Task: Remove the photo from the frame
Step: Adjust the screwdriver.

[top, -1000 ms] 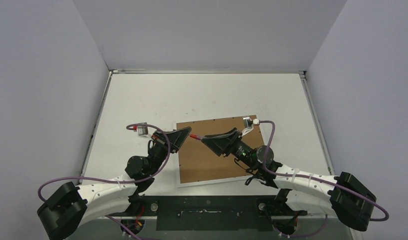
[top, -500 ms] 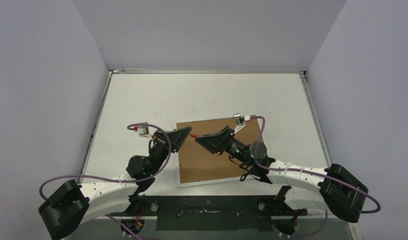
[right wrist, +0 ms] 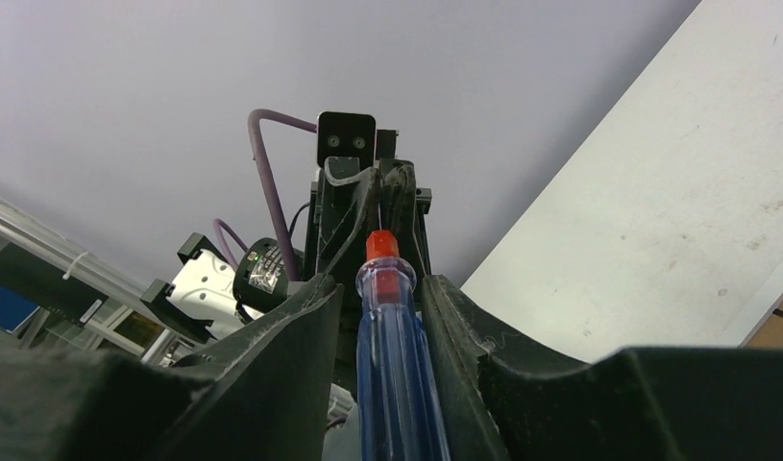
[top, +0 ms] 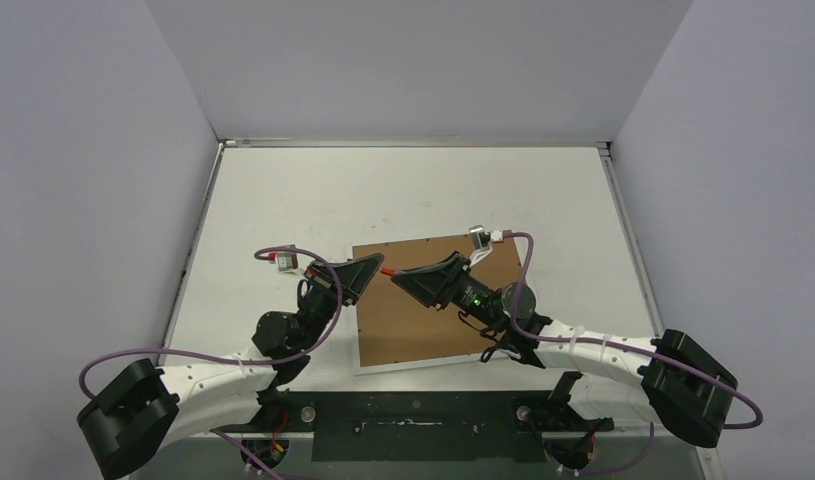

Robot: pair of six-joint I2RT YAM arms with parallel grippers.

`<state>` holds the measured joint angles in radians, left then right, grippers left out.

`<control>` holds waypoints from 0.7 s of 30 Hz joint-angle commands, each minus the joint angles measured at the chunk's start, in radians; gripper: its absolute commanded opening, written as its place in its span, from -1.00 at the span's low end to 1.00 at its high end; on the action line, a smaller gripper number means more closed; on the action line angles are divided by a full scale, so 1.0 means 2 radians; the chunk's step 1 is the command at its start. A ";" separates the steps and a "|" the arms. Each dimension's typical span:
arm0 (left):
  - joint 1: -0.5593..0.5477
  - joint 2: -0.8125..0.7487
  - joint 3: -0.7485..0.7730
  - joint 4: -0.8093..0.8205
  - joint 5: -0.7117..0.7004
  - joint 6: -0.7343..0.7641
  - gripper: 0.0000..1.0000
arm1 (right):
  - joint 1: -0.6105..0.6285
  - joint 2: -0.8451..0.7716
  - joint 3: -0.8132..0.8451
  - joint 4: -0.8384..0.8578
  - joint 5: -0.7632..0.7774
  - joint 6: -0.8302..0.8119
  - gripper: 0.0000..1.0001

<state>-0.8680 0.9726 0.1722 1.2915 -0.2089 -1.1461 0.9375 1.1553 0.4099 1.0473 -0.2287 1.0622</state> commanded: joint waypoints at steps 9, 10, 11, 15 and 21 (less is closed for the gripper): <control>-0.004 0.018 0.008 0.038 0.002 -0.005 -1.00 | -0.002 -0.021 0.010 0.010 0.000 -0.010 -1.00; -0.004 0.018 0.008 0.035 0.002 -0.006 -1.00 | -0.002 -0.024 0.011 0.002 0.001 -0.013 -1.00; -0.003 0.016 0.007 0.028 0.002 -0.009 -1.00 | -0.002 -0.028 0.012 -0.009 0.003 -0.017 -1.00; 0.000 -0.029 0.002 -0.059 -0.002 0.000 -0.13 | -0.008 -0.076 0.019 -0.126 0.032 -0.038 -1.00; 0.022 -0.208 0.050 -0.462 -0.004 0.038 0.39 | -0.067 -0.148 0.025 -0.319 0.023 -0.058 -1.00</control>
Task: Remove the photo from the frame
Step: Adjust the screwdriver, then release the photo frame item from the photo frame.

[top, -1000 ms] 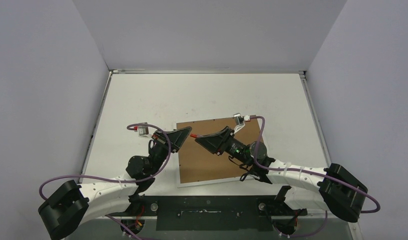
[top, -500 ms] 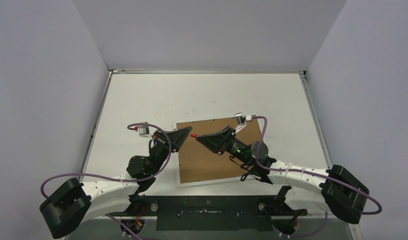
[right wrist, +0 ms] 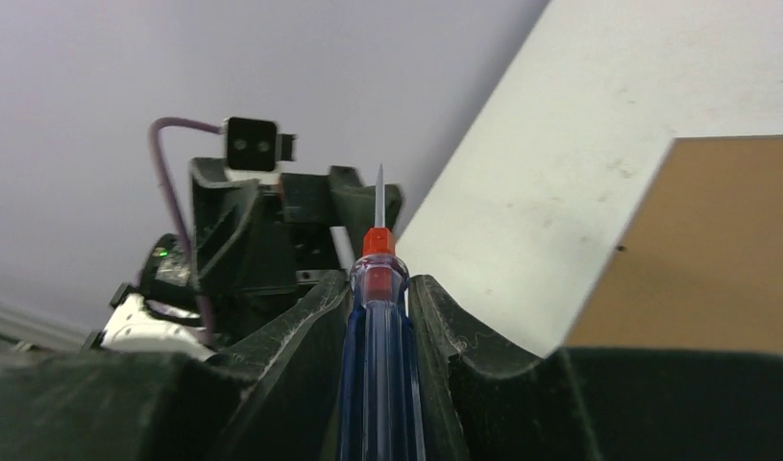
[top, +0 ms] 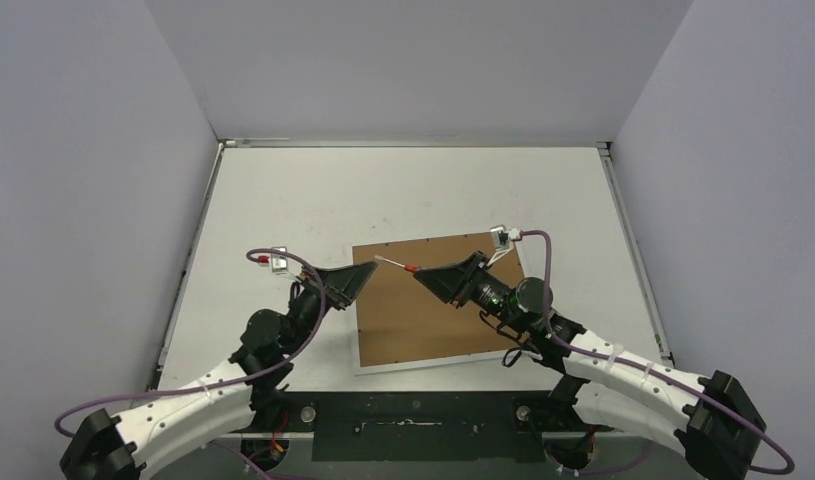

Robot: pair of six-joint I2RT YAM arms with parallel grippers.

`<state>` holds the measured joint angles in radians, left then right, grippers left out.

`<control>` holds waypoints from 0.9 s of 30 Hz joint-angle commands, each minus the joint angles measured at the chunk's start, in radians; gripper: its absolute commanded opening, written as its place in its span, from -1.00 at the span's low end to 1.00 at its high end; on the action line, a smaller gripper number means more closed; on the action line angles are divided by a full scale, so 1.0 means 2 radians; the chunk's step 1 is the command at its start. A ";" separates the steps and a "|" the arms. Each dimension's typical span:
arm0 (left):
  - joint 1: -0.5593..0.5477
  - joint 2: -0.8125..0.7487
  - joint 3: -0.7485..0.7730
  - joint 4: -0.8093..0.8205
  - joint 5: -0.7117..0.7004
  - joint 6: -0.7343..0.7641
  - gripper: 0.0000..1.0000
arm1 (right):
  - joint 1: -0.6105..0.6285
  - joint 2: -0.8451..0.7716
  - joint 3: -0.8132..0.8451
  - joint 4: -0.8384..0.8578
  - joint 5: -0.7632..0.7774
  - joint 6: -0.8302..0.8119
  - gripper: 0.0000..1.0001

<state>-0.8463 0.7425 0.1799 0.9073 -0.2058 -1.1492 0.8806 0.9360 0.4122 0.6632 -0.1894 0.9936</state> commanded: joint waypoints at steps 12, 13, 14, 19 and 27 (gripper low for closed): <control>0.018 -0.143 0.123 -0.713 -0.027 0.077 0.55 | -0.088 -0.006 0.116 -0.347 -0.086 -0.098 -1.00; 0.018 -0.131 0.124 -0.719 -0.024 0.078 0.56 | -0.088 0.006 0.124 -0.361 -0.085 -0.100 -1.00; 0.018 -0.118 0.123 -0.720 -0.022 0.080 0.55 | -0.088 0.018 0.133 -0.372 -0.089 -0.102 -1.00; 0.018 -0.071 0.116 -0.724 -0.014 0.082 0.50 | -0.086 0.072 0.154 -0.400 -0.108 -0.111 -1.00; 0.018 -0.048 0.086 -0.707 0.014 0.072 0.25 | -0.081 0.118 0.133 -0.343 -0.120 -0.083 -1.00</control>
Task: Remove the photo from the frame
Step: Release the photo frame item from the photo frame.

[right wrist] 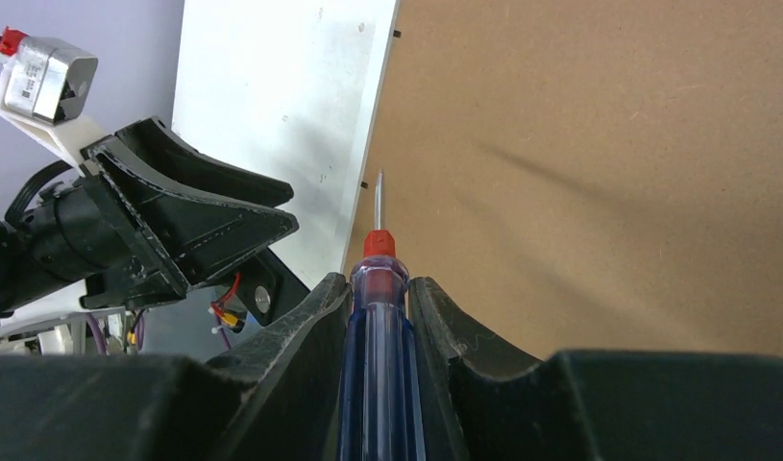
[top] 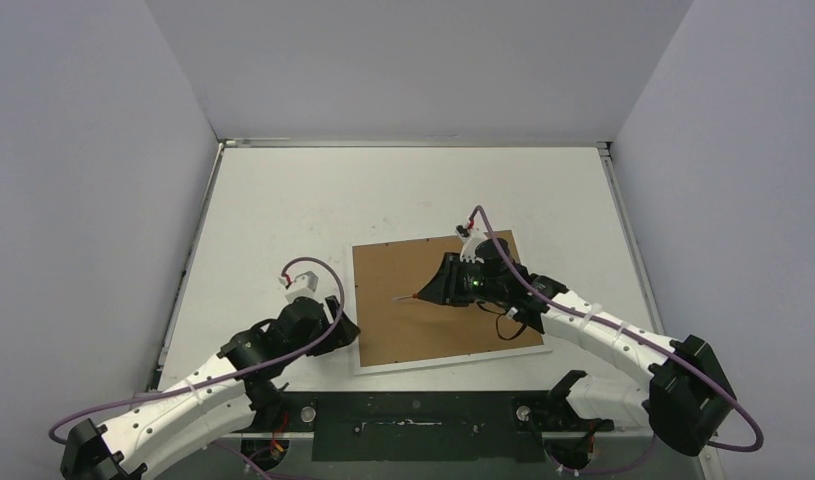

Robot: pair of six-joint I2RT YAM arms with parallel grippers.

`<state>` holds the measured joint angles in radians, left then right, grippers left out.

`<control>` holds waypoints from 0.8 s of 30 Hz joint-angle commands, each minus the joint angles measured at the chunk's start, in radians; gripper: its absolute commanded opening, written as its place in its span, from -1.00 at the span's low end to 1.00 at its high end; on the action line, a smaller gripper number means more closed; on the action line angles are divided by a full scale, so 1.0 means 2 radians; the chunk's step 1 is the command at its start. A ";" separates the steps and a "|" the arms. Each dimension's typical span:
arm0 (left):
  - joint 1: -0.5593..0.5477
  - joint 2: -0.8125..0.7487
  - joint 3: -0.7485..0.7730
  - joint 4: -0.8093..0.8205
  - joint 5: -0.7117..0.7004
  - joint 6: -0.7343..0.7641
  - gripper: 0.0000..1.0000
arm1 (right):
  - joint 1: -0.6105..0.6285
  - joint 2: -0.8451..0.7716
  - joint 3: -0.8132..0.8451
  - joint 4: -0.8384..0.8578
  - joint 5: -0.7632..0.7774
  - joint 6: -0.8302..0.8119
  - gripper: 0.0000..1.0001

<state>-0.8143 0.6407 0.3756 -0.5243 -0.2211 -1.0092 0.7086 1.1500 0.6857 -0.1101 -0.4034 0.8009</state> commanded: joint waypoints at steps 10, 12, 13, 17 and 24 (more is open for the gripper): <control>-0.024 0.043 -0.036 0.012 0.027 -0.010 0.10 | 0.051 0.079 0.014 0.082 -0.001 0.017 -1.00; -0.032 0.055 -0.037 0.015 0.020 -0.015 0.09 | 0.058 0.092 0.015 0.097 0.008 0.021 -1.00; -0.035 0.061 -0.039 0.020 0.018 -0.018 0.07 | 0.060 0.101 0.014 0.106 0.007 0.024 -1.00; -0.045 0.075 -0.053 0.040 0.013 -0.028 0.01 | 0.062 0.133 0.004 0.168 -0.022 0.043 -1.00; -0.050 0.081 -0.071 0.045 0.007 -0.037 -0.34 | 0.064 0.168 -0.002 0.208 -0.041 0.053 -1.00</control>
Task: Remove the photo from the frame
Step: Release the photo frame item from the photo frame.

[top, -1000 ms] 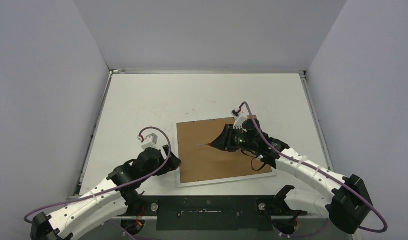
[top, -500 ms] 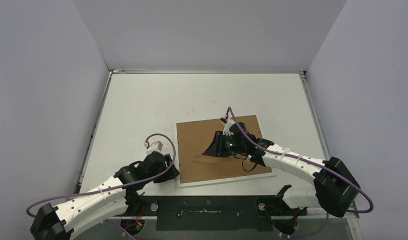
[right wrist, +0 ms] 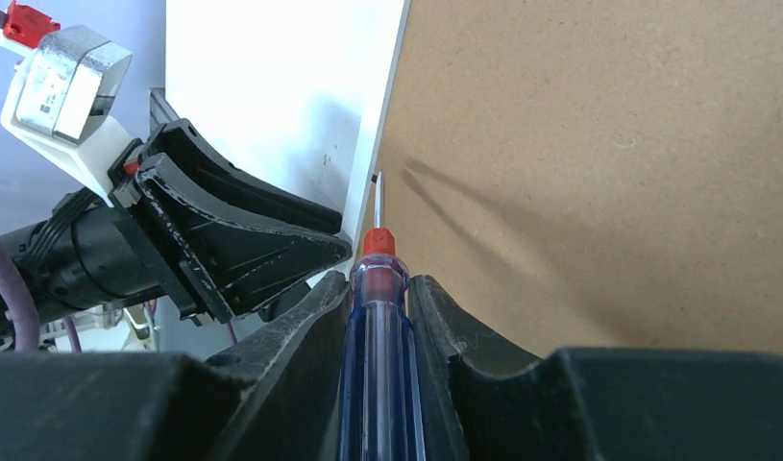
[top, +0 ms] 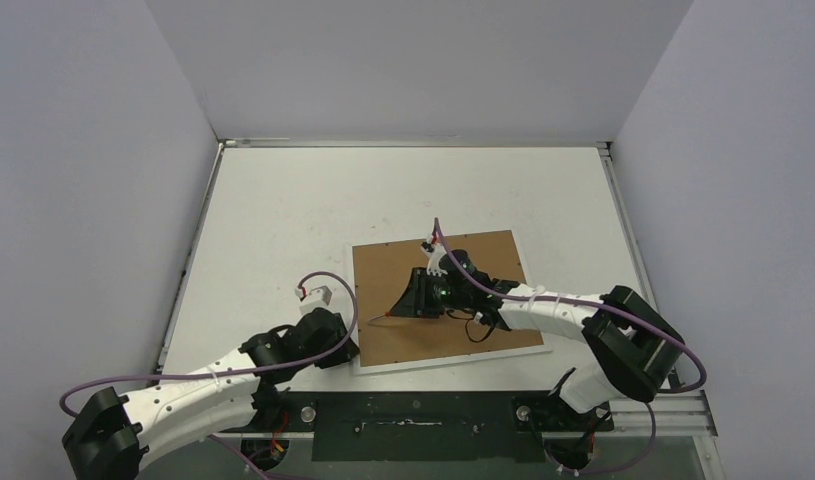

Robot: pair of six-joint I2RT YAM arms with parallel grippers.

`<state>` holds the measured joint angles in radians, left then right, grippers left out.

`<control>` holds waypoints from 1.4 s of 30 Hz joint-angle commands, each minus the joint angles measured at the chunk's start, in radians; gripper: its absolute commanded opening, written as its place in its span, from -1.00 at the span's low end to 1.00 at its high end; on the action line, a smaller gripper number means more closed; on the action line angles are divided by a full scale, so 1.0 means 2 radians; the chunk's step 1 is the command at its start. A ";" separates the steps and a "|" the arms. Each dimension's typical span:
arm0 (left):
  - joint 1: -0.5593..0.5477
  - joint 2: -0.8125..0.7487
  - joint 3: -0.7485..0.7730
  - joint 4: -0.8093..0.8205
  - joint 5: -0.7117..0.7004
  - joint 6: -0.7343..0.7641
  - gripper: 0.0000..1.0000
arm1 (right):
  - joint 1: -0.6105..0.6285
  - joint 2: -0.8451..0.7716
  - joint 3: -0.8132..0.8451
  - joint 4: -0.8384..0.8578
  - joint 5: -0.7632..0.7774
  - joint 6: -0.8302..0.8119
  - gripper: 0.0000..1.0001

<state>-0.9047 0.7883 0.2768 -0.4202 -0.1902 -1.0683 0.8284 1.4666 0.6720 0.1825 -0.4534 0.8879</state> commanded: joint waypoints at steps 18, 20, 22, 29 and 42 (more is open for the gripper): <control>-0.014 0.030 -0.028 -0.005 -0.015 -0.020 -0.77 | 0.009 0.046 -0.008 0.071 -0.015 -0.001 -1.00; -0.014 0.028 -0.028 -0.006 -0.015 -0.021 -0.80 | 0.010 0.053 -0.009 0.077 -0.016 -0.001 -1.00; -0.014 0.027 -0.028 -0.007 -0.015 -0.020 -0.84 | 0.009 0.059 -0.009 0.086 -0.019 0.002 -1.00; -0.015 0.020 -0.029 -0.010 -0.018 -0.020 -0.91 | 0.008 0.055 -0.010 0.093 -0.031 0.002 -1.00; -0.015 0.015 -0.029 -0.010 -0.021 -0.018 -1.00 | -0.002 0.016 -0.013 0.039 -0.034 -0.018 -1.00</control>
<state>-0.9283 0.8005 0.2535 -0.3622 -0.2089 -1.1183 0.8253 1.5249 0.6537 0.2443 -0.5072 0.8711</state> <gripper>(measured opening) 0.159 0.260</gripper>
